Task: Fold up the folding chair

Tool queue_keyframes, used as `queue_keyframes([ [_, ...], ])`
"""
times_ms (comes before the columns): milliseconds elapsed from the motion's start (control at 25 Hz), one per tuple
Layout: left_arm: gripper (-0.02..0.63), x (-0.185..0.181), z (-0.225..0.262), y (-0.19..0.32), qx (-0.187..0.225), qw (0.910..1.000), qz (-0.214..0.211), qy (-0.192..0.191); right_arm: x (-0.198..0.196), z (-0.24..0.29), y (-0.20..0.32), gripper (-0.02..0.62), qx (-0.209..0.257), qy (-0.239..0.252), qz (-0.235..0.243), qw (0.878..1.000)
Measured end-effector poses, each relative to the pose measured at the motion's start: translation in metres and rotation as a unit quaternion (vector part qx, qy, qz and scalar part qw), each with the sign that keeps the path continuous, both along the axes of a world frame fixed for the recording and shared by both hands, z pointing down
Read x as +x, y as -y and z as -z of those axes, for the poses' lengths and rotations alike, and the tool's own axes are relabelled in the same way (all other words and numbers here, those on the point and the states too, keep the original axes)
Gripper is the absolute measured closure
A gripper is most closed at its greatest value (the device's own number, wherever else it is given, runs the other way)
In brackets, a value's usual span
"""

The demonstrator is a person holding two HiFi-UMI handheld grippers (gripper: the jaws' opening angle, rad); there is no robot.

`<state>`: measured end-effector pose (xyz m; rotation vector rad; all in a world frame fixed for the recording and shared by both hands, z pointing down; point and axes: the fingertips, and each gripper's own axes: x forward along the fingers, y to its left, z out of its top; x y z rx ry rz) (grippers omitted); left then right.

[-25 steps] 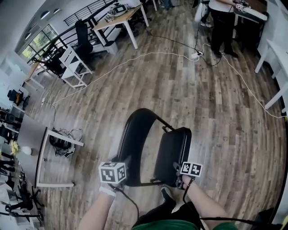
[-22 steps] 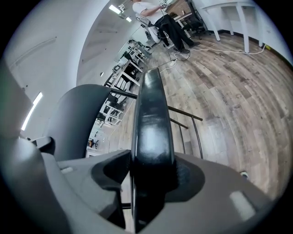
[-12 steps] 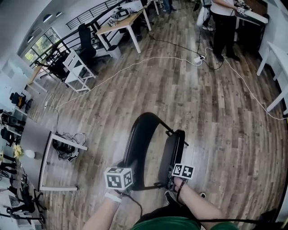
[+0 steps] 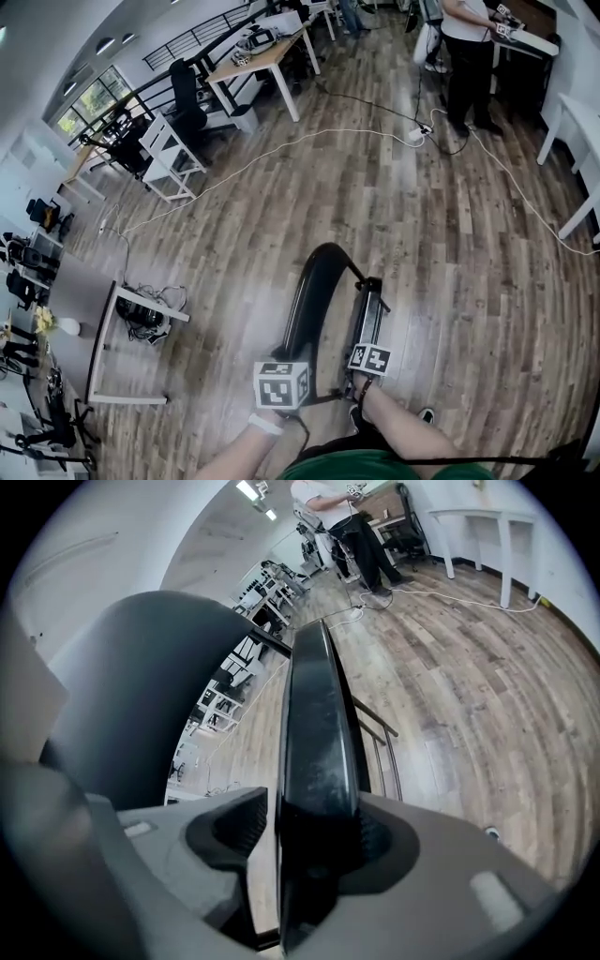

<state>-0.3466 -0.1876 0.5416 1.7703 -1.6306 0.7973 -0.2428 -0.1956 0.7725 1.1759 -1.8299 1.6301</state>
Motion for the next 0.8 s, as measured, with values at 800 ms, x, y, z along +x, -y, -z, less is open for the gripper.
queue_keyframes([
  [800,0.471,0.029,0.01,-0.003,0.006,0.9999,-0.01,0.007,-0.051,0.012,0.001,0.368,0.004,0.033,0.001,0.999],
])
